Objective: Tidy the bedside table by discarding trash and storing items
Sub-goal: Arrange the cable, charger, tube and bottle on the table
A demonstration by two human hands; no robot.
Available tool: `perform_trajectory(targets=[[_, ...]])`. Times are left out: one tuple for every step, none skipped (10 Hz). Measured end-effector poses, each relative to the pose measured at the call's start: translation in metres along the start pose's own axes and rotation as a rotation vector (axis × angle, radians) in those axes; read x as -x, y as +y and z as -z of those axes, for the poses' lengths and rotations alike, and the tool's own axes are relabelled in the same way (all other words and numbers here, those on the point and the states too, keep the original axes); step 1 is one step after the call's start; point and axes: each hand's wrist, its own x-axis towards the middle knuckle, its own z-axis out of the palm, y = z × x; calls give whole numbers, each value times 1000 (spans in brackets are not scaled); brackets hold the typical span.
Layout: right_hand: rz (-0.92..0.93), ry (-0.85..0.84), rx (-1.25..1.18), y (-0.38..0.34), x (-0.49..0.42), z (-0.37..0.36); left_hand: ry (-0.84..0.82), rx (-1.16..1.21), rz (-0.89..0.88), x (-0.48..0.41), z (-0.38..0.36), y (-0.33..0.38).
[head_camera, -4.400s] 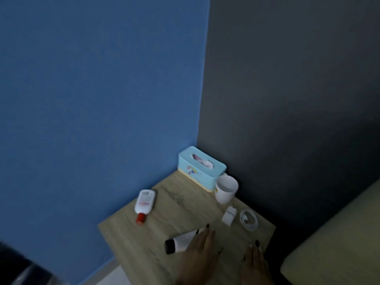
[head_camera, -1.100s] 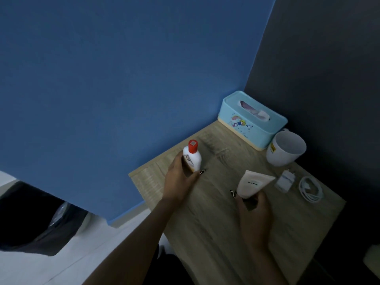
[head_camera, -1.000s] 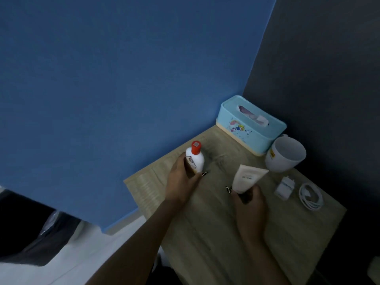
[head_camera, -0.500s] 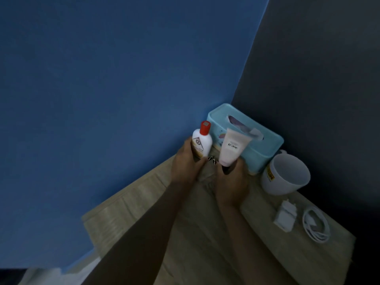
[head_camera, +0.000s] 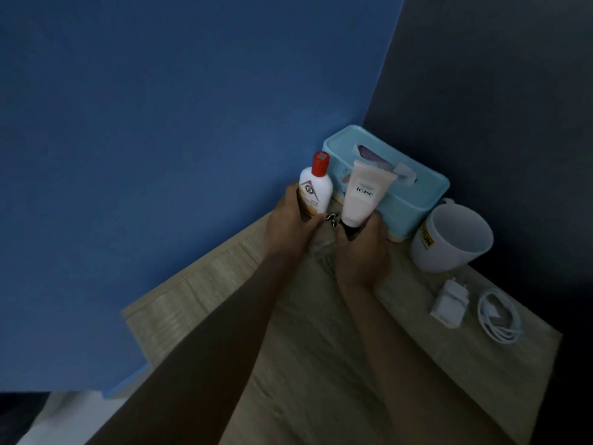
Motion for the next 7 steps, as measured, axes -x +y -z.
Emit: perform_trajectory(targets=[[5,0,11,0,1,-1,4,-4,-4,1,1,1],[4,9,11,1,1,-1,3,-1,-3,1,1,0],[-18,14,-67,2,1,1,-7,16,3,2,1,1],[-48,20,-136,2,3,3,-8,45,10,5,-2,1],[-71,36,-157,-2,3,2,-33,87,43,5,3,5],[-131,42,-189,-6,8,5,-103,169,101,12,12,6],[-173,-27,-170,-10,21,11,-208,173,189,35,38,10]])
